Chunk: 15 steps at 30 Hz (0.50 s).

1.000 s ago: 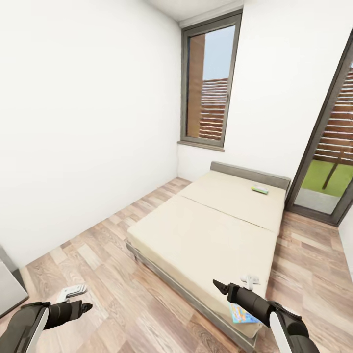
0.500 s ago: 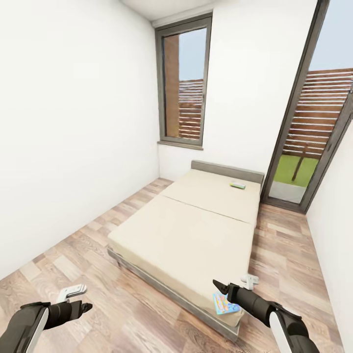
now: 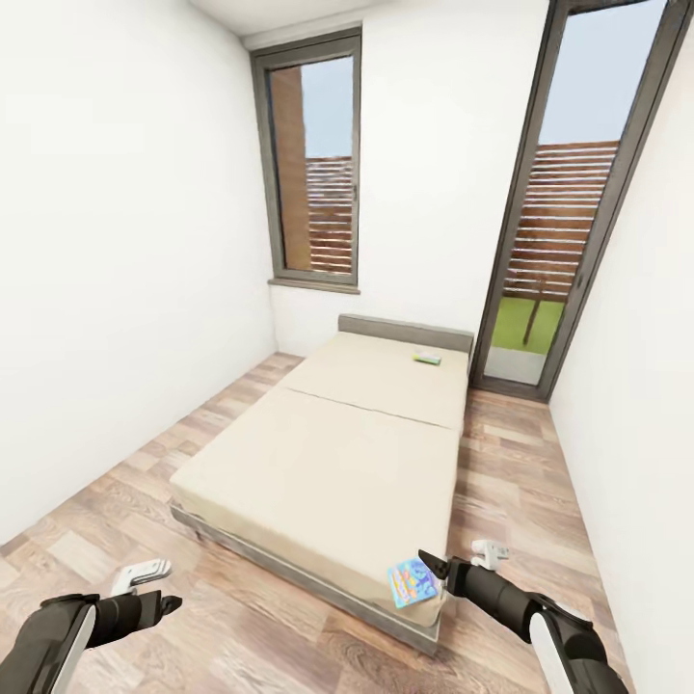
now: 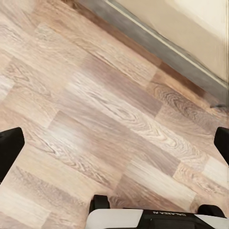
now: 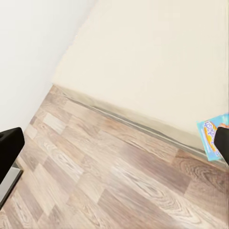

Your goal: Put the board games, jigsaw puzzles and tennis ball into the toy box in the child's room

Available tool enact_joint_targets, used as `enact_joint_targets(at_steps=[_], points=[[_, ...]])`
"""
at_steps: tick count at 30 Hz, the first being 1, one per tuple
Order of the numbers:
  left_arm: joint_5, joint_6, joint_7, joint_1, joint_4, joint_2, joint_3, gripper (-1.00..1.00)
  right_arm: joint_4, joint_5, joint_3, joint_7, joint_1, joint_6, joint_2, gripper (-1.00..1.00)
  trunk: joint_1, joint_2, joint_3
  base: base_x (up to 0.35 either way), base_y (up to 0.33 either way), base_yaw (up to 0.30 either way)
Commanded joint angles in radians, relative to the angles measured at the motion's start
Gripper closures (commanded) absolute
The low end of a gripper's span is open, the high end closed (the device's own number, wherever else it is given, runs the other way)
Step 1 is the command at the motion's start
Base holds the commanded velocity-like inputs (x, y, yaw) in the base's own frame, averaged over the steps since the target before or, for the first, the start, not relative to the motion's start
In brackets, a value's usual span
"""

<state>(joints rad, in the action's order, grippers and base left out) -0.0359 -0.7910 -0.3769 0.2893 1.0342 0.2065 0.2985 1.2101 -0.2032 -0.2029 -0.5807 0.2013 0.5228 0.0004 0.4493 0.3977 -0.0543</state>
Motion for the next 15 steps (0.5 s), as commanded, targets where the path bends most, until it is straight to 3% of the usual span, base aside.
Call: enact_joint_targets(at_steps=[1,8,15], points=[[-0.004,-0.005,-0.006,0.001,0.001,0.0,0.002,-1.0,0.0,-0.007,-0.001,-0.001,0.001,0.008,0.0,-1.0,0.001,0.002,-0.002,0.0,0.0,-0.279],[-0.003,-0.005,-0.007,0.001,0.001,0.0,0.002,-1.0,0.0,-0.007,-0.001,-0.001,0.001,0.008,0.001,-1.0,0.001,0.002,-0.002,0.0,0.014,-0.279],[-0.003,-0.005,-0.007,0.001,0.001,0.001,0.002,-1.0,-0.004,-0.006,-0.001,-0.001,0.001,0.008,0.001,-1.0,0.001,0.002,-0.002,0.0,0.102,-0.279]])
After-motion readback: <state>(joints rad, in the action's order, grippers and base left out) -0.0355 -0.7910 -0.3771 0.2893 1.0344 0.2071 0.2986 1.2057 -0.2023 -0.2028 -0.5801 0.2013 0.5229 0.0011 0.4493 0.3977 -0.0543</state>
